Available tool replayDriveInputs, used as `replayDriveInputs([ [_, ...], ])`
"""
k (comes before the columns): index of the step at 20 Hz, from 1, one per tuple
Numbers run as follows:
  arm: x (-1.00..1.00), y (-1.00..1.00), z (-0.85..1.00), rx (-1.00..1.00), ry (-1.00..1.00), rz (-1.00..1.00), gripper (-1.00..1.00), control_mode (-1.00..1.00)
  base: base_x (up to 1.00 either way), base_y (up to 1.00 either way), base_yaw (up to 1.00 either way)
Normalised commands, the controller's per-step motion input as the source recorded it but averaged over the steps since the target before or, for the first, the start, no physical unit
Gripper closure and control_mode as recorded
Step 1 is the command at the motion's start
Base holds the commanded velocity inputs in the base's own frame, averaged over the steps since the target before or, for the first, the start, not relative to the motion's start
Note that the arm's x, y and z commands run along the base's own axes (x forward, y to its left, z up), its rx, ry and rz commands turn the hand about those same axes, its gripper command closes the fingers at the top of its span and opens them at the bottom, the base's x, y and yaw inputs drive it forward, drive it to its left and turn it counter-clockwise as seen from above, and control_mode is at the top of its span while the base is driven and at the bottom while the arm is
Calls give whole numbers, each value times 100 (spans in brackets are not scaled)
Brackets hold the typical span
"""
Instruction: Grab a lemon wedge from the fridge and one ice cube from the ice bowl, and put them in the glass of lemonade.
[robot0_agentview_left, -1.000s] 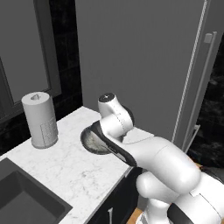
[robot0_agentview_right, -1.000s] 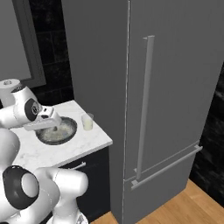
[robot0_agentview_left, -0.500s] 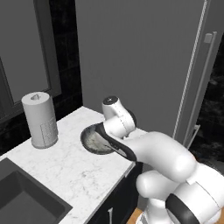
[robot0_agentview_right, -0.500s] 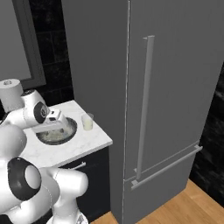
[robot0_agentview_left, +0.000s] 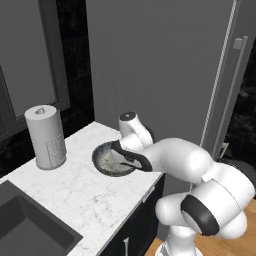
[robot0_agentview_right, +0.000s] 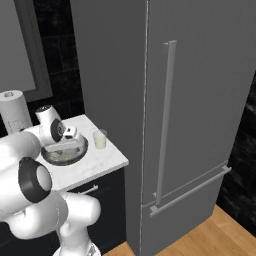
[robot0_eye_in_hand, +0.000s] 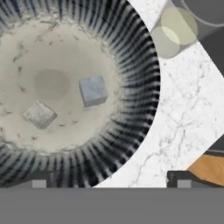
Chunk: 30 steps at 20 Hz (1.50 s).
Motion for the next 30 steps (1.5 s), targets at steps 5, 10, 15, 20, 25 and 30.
replayDriveInputs([
  [5, 39, 4, -19, 0, 5, 0, -100, -100, 0, 0, 0],
  [10, 23, 21, -27, 0, 2, 0, -100, -100, 0, 0, 0],
  [15, 5, 16, -26, -1, 0, 0, -100, -100, 0, 0, 0],
  [20, 8, 0, -14, 0, 0, 0, -100, -100, 0, 0, 0],
  [25, 18, 0, -10, 0, 0, 0, -100, -100, 0, 0, 0],
  [30, 14, -1, -8, 0, 0, 0, -100, -100, 0, 0, 0],
])
